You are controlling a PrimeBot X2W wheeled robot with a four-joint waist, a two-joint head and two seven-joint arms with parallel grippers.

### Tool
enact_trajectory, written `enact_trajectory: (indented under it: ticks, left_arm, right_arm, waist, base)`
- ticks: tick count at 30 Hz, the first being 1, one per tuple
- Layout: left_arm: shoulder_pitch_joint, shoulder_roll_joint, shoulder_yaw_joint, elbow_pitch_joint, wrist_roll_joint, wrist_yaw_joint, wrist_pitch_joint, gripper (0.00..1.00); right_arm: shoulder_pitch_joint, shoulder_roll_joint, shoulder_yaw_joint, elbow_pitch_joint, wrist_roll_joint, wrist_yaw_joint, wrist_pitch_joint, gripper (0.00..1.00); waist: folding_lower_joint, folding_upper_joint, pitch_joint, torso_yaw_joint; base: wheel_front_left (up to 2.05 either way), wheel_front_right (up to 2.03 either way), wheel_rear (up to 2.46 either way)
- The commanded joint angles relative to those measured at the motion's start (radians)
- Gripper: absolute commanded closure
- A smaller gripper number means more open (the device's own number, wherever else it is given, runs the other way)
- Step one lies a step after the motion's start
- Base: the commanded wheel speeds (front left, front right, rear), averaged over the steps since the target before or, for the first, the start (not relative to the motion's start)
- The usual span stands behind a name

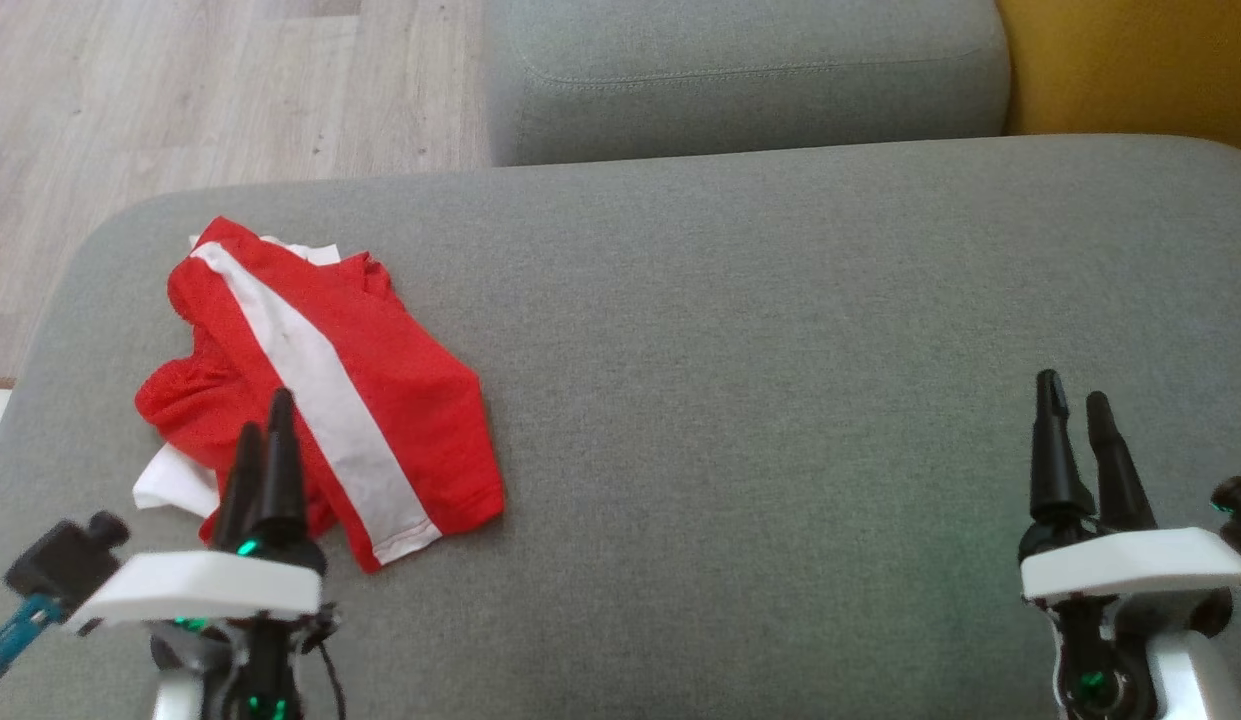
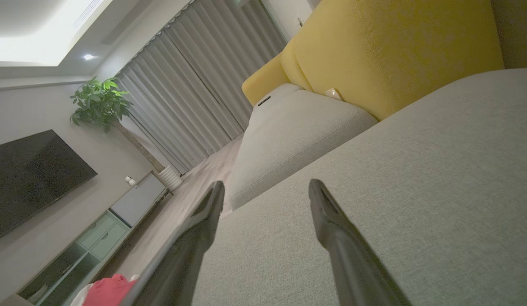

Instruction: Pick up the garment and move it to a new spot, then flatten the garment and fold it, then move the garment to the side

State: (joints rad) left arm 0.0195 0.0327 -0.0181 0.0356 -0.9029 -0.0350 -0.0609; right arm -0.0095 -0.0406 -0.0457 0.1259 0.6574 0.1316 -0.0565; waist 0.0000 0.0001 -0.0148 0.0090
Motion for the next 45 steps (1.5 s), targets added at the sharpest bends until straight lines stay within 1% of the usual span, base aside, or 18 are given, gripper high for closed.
enact_trajectory:
  ticks: [1, 4, 5, 7, 13, 14, 16, 17, 18, 31, 36, 41, 43, 45]
  left_arm:
    - [-0.027, 0.012, 0.009, -0.046, 0.031, 0.001, -0.011, 0.00]
    - [-0.023, 0.015, -0.021, -0.053, 0.112, 0.012, -0.019, 0.00]
    - [-0.018, 0.038, -0.079, -0.049, 0.203, 0.053, -0.034, 0.00]
    - [-0.019, 0.053, -0.103, -0.045, 0.240, 0.078, -0.040, 0.00]
    - [-0.028, 0.096, -0.184, -0.045, 0.328, 0.162, -0.057, 0.00]
    - [-0.028, 0.096, -0.184, -0.045, 0.328, 0.162, -0.057, 0.00]
    - [-0.029, 0.110, -0.211, -0.043, 0.353, 0.189, -0.063, 0.00]
    - [-0.028, 0.118, -0.223, -0.036, 0.370, 0.206, -0.066, 0.00]
    - [-0.033, 0.134, -0.257, -0.028, 0.401, 0.230, -0.072, 0.00]
    - [-0.084, 0.229, -0.446, 0.000, 0.561, 0.375, -0.110, 0.00]
    - [-0.106, 0.259, -0.518, 0.008, 0.620, 0.418, -0.125, 0.00]
    - [-0.113, 0.263, -0.557, -0.019, 0.637, 0.457, -0.139, 0.00]
    - [-0.105, 0.255, -0.552, -0.036, 0.621, 0.457, -0.145, 0.00]
    - [-0.092, 0.242, -0.535, -0.054, 0.602, 0.443, -0.151, 0.00]
  right_arm:
    - [-0.034, -0.006, 0.015, -0.041, -0.031, -0.001, -0.013, 0.00]
    - [-0.033, -0.006, 0.026, -0.049, -0.080, -0.001, -0.022, 0.00]
    - [-0.029, -0.007, 0.043, -0.058, -0.162, -0.001, -0.037, 0.00]
    - [-0.025, -0.007, 0.055, -0.056, -0.192, -0.001, -0.043, 0.00]
    - [-0.021, -0.007, 0.074, -0.065, -0.284, -0.001, -0.061, 0.00]
    - [-0.021, -0.007, 0.074, -0.065, -0.284, -0.001, -0.061, 0.00]
    - [-0.018, -0.007, 0.078, -0.067, -0.316, -0.001, -0.066, 0.00]
    - [-0.017, -0.007, 0.080, -0.067, -0.332, -0.001, -0.069, 0.00]
    - [-0.014, -0.007, 0.084, -0.067, -0.363, -0.001, -0.075, 0.00]
    - [-0.012, -0.008, 0.096, -0.064, -0.574, -0.001, -0.114, 0.00]
    - [-0.010, -0.008, 0.101, -0.064, -0.647, -0.001, -0.128, 0.00]
    - [-0.009, -0.009, 0.108, -0.076, -0.690, -0.001, -0.143, 0.00]
    - [-0.007, -0.009, 0.111, -0.080, -0.695, -0.001, -0.149, 0.00]
    - [-0.005, -0.009, 0.110, -0.084, -0.686, -0.001, -0.155, 0.00]
  waist:
    - [0.0000, -0.0001, 0.000, 0.000]
    - [0.0000, -0.0001, 0.000, -0.001]
    - [0.0000, -0.0001, 0.000, -0.002]
    - [0.0000, -0.0001, -0.002, -0.002]
    - [0.0000, -0.0001, -0.006, -0.002]
    - [0.0000, -0.0001, -0.006, -0.002]
    - [0.0000, -0.0001, -0.007, -0.002]
    - [0.0000, -0.0001, -0.009, -0.001]
    - [0.0000, -0.0001, -0.010, 0.000]
    - [0.0000, -0.0001, -0.015, -0.002]
    - [0.0000, -0.0001, -0.017, -0.001]
    - [0.0000, -0.0001, -0.016, 0.002]
    - [0.0000, -0.0001, -0.015, 0.004]
    - [0.0000, -0.0001, -0.015, 0.005]
  base:
    - [0.00, 0.00, 0.00]
    - [0.00, 0.00, 0.00]
    - [0.00, 0.00, 0.00]
    - [0.00, 0.00, 0.00]
    - [0.00, 0.00, 0.00]
    - [0.00, 0.00, 0.00]
    - [0.00, 0.00, 0.00]
    - [0.00, 0.00, 0.00]
    - [0.00, 0.00, 0.00]
    - [0.00, 0.00, 0.00]
    - [0.00, 0.00, 0.00]
    - [0.00, 0.00, 0.00]
    - [0.00, 0.00, 0.00]
    - [0.00, 0.00, 0.00]
